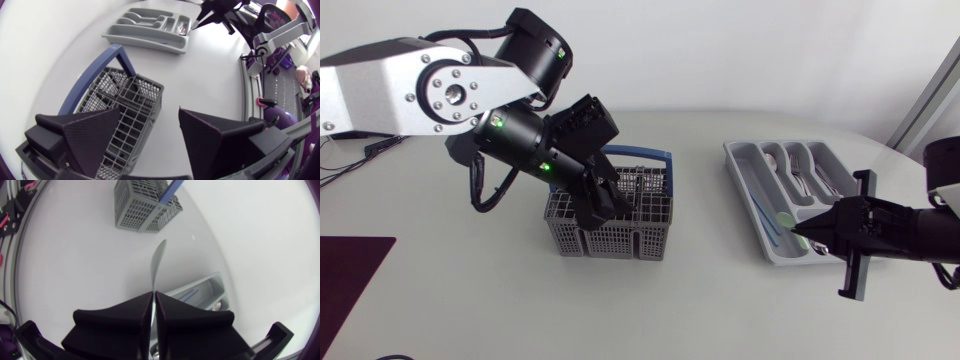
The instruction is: Unload the cutlery basket into the drawer organizer.
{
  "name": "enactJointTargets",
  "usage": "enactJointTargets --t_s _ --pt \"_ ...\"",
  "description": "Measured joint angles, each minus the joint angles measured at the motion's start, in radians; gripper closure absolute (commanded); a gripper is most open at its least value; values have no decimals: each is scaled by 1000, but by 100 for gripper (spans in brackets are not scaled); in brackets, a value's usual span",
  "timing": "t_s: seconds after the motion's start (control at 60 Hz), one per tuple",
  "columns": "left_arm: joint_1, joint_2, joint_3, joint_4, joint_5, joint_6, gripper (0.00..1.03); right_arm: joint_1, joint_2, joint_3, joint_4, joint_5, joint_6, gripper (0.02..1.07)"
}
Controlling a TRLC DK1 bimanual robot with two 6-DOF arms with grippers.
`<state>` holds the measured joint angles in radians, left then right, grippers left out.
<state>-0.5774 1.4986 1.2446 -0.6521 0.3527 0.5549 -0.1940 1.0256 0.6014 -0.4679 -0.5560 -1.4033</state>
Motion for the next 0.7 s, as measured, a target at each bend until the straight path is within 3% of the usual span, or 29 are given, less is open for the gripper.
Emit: enactJointTargets --t_s 0.133,0.3,0.7 --pt "2 -17 -15 0 -76 -38 4 -135 24 -1 5 -12 -99 101" --pt "33 -52 -24 0 -108 -84 4 -269 92 -2 70 -24 -202 101" --pt "60 -85 -92 11 -143 -108 4 -359 237 -53 335 12 -308 101"
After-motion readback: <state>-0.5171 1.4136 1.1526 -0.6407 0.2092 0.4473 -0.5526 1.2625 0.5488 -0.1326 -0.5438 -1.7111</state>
